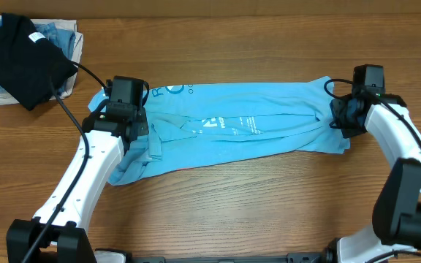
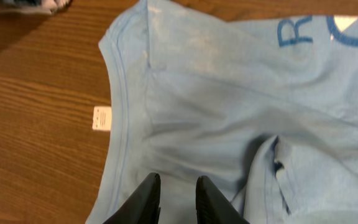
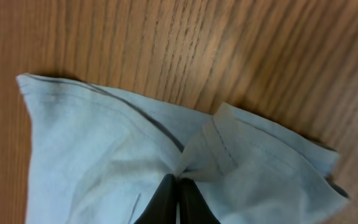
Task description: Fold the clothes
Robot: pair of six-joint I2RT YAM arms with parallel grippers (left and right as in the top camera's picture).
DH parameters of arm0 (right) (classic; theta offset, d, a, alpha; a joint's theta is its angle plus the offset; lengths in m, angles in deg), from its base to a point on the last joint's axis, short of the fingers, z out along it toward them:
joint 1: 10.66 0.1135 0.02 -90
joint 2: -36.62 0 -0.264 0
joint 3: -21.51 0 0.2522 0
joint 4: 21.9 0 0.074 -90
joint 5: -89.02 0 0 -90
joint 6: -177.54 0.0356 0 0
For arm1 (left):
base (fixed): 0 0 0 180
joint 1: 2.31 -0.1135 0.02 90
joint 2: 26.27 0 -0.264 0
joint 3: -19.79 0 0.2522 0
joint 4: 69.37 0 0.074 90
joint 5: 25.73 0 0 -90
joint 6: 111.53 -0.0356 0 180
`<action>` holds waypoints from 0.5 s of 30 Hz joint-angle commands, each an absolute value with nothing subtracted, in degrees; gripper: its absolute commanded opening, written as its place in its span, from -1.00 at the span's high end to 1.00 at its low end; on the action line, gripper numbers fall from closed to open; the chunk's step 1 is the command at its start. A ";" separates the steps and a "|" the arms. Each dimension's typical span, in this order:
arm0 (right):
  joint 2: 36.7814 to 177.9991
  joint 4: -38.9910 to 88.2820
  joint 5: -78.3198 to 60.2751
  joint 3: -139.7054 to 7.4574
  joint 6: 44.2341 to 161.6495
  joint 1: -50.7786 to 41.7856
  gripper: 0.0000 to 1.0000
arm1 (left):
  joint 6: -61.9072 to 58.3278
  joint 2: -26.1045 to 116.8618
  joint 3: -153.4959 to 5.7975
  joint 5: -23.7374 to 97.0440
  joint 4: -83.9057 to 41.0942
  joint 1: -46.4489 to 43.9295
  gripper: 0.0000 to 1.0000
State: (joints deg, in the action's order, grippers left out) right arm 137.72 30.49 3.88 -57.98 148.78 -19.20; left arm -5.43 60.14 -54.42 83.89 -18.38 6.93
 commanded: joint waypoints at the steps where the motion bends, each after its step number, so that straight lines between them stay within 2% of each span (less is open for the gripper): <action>1: 139.20 29.27 3.86 -58.53 148.64 -18.98 0.92 | -7.40 60.62 -55.38 84.41 -19.47 6.60 0.54; 2: 139.29 29.18 3.82 -58.53 148.64 -18.98 0.92 | -7.42 60.62 -55.38 82.97 -19.47 6.60 0.50; 3: 139.29 29.18 3.84 -58.53 148.64 -18.98 0.92 | -7.46 60.62 -55.38 81.15 -19.36 6.60 0.37; 5: 139.29 29.18 3.84 -58.53 148.16 -18.98 0.91 | -8.20 60.62 -55.38 77.26 -18.23 6.60 -0.28; 6: 139.29 29.18 3.84 -58.53 147.51 -18.98 0.85 | -8.25 60.62 -55.38 75.03 -17.40 6.60 -0.59; 8: 139.29 29.31 3.84 -58.53 146.87 -18.98 0.63 | -8.20 60.62 -55.38 69.83 -15.73 6.60 -0.83; 11: 139.29 29.22 3.21 -58.53 145.85 -18.98 0.36 | -6.28 60.62 -55.38 62.47 -13.20 6.60 -0.99; 15: 139.29 29.33 2.79 -58.53 145.83 -18.98 0.24 | -4.84 60.62 -55.34 61.77 -9.64 6.84 -0.96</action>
